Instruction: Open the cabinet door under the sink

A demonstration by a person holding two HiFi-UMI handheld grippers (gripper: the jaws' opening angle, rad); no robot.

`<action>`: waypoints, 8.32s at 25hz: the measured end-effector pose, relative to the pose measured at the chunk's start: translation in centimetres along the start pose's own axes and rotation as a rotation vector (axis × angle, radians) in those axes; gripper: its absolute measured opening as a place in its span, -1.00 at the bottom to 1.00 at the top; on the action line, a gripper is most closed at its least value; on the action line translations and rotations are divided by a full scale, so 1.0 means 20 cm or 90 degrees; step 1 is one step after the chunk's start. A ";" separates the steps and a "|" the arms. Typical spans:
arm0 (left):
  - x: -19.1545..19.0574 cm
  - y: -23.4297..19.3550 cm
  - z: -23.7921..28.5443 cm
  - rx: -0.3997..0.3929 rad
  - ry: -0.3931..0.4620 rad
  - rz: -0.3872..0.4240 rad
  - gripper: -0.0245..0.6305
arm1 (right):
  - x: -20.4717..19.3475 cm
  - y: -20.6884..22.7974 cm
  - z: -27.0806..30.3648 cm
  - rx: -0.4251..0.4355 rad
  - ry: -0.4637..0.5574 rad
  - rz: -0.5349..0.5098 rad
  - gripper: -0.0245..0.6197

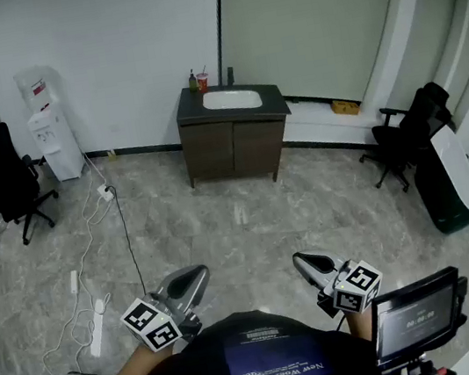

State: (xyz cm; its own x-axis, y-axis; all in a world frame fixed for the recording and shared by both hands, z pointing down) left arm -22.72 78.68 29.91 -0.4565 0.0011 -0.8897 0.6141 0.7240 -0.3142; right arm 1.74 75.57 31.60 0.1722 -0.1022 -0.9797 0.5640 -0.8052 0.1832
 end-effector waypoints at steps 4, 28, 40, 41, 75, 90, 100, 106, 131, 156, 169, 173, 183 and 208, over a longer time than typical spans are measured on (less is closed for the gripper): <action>-0.01 0.00 0.01 0.000 0.000 0.001 -0.93 | -0.01 0.01 -0.01 -0.002 -0.010 -0.014 -0.93; -0.15 0.11 0.33 -0.037 -0.024 -0.020 -0.93 | 0.05 0.26 -0.23 -0.035 -0.008 0.003 -0.93; -0.45 0.30 0.69 -0.081 -0.063 -0.034 -0.93 | -0.02 0.57 -0.57 -0.058 0.004 0.017 -0.93; -0.47 0.27 0.72 -0.083 -0.069 -0.036 -0.93 | -0.04 0.61 -0.56 -0.061 0.004 0.022 -0.93; -0.15 -1.10 1.00 -0.076 -0.050 -0.087 -0.93 | -0.02 1.10 0.78 -0.058 -0.052 0.011 -0.93; -0.24 -1.28 1.70 0.039 -0.010 -0.025 -0.93 | 0.16 1.97 0.97 0.082 -0.039 0.007 -0.93; -0.30 -1.53 1.94 0.042 -0.028 -0.034 -0.93 | 0.08 2.28 1.11 0.063 -0.048 0.039 -0.93; -0.21 -1.92 2.06 -0.007 -0.008 -0.046 -0.93 | 0.11 2.39 1.39 0.009 -0.042 0.011 -0.93; -0.17 -2.82 2.68 -0.006 -0.045 -0.029 -0.93 | 0.18 3.21 2.24 0.037 -0.057 0.019 -0.92; -0.60 -3.30 3.47 0.019 -0.110 -0.063 -0.93 | 0.26 4.11 2.54 0.069 -0.090 0.000 -0.93; -0.77 -3.98 3.55 -0.078 -0.230 -0.062 -0.92 | 0.28 4.26 3.07 -0.035 -0.095 0.001 -0.93; -0.89 -4.07 3.55 -0.106 -0.274 -0.046 -0.93 | 0.24 4.28 3.17 -0.041 -0.111 0.010 -0.93; -1.38 -4.07 3.59 -0.092 -0.429 0.034 -0.92 | 0.07 4.57 3.24 0.024 -0.138 0.060 -0.93; -2.52 -4.31 3.48 -0.074 -0.737 0.346 -0.10 | -0.38 4.83 3.17 0.054 -0.169 0.121 -0.93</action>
State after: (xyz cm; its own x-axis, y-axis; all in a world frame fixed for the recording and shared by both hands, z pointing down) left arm -7.88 -31.67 78.71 0.6926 -0.2416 -0.6797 0.4583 0.8750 0.1560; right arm 3.72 -38.35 51.58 0.0455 -0.3944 -0.9178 0.4710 -0.8018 0.3679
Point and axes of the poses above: the fingertips, and each gripper's own axes: z forward along the fingers, y to its right, x out of its top, the point moved 3 cm from there along -z, backward along the fingers, and after that the axes turned 11 degrees about y, right-handed, at the moved point
